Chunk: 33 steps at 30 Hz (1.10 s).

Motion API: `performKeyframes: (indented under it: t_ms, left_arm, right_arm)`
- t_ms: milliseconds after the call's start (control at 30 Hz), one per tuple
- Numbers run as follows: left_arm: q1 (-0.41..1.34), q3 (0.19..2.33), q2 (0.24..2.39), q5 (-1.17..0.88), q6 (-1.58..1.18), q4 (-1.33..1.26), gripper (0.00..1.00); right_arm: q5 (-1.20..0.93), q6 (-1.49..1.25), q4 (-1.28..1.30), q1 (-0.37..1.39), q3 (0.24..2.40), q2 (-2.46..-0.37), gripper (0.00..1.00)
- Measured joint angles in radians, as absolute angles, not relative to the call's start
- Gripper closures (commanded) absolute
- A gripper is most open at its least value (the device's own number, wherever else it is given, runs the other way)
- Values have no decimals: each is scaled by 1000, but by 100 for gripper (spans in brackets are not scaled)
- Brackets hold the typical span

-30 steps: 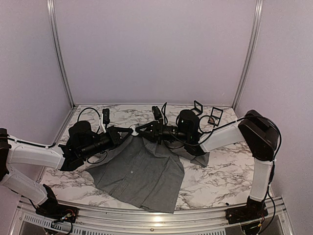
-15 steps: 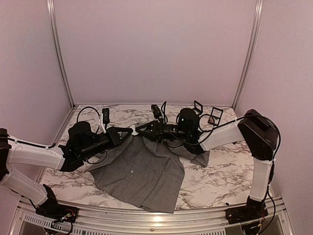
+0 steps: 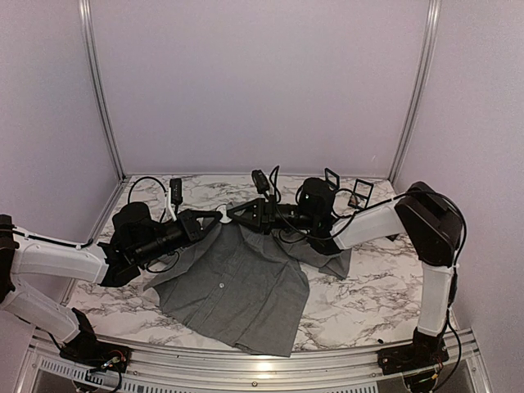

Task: Remove the brooch from the garment
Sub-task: Open the brooch with the crumpled clothing.

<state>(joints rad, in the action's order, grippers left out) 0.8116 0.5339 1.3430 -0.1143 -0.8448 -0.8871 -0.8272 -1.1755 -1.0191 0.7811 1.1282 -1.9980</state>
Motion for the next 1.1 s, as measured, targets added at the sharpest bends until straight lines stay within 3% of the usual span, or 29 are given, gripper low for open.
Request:
performKeyframes:
  t_ms: [500, 1100]
  left_arm:
    - [792, 566, 1343, -99, -775, -771, 100]
    - [791, 576, 1342, -123, -762, -689, 100]
  right_arm:
    - [-799, -903, -599, 781, 1246, -1959, 93]
    - [-654, -690, -266, 825, 1312, -1917, 75]
